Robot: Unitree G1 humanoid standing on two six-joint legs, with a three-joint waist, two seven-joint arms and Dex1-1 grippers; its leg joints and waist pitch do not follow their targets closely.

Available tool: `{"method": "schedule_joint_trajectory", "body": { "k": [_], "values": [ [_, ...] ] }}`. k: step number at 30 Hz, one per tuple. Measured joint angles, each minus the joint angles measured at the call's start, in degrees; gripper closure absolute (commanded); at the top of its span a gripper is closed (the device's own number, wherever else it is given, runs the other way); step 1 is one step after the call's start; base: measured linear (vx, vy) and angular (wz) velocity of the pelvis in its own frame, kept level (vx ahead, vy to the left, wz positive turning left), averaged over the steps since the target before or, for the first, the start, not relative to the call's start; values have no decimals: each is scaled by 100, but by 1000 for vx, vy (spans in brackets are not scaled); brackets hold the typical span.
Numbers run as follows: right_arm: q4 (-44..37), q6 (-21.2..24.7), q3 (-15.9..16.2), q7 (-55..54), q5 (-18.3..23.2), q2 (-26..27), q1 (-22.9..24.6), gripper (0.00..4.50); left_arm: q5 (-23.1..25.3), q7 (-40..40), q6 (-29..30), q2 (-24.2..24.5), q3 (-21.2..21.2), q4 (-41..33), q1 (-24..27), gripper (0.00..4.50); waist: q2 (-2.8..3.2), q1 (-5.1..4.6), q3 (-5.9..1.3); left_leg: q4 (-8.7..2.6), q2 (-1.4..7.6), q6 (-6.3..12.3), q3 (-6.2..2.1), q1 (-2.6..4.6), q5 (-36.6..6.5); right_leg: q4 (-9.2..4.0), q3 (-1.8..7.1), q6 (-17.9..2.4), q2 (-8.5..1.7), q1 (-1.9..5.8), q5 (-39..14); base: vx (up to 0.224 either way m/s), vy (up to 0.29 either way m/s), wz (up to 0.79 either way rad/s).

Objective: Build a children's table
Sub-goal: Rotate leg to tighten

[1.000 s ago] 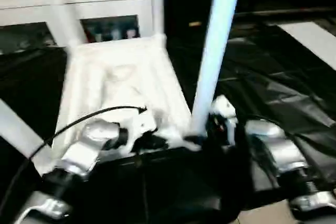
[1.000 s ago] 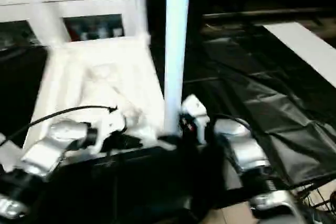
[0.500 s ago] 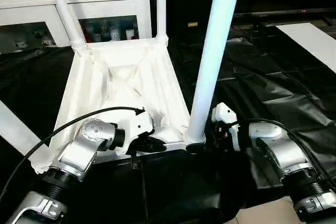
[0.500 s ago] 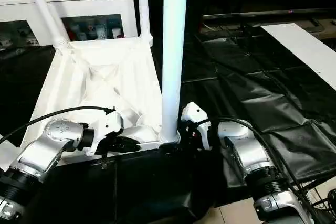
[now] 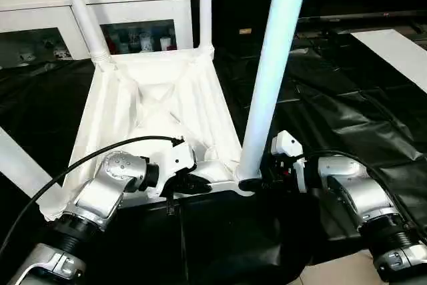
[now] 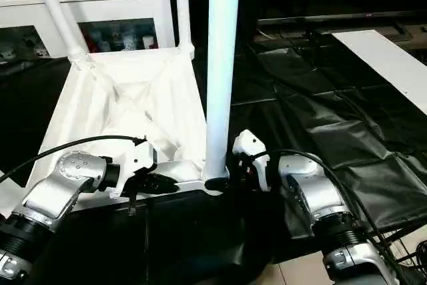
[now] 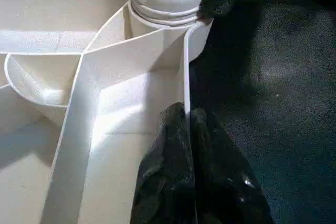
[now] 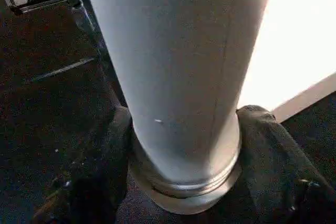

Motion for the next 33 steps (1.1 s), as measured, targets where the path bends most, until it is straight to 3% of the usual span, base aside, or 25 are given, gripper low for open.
{"method": "schedule_joint_trajectory", "body": {
  "k": [9, 15, 22, 26, 33],
  "values": [
    [244, -18, -65, -284, -3, 248, -75, 185, 13, 150, 26, 1, 27, 29, 5, 450, -22, -41, 4, 26, 7, -2, -2, 12, -1, 44, 3, 0, 0, 0, 0, 0, 0, 0],
    [740, 115, -561, -2155, -128, 1165, -216, 186, 301, 1227, 367, -587, 208, 401, -190, 450, -34, -223, -1, 25, 2, -15, -20, 36, 5, 46, 0, 3, 4, 7, 1, 0, 0, 0],
    [847, 369, -1219, -4228, -209, 2068, -266, 187, 635, 2403, 728, -1394, 278, 841, -499, 450, -33, -255, -9, 24, -15, -15, -32, 71, 5, 24, 2, 7, 0, 39, -1, 0, 0, 0],
    [1082, 280, -1312, -4738, -293, 2218, -417, 188, 751, 2716, 737, -1611, 265, 1003, -591, 450, -14, -262, -21, 0, -18, -14, -42, 70, 5, -69, -17, 8, 0, 64, -2, 0, 0, 0],
    [1068, 162, -1309, -4817, -392, 2235, -380, 188, 813, 2741, 687, -1645, 235, 1014, -601, 450, -15, -271, -21, 3, -33, -12, -42, 73, 4, -74, -2, 8, -4, 74, -2, 0, 0, 0]
  ]
}}
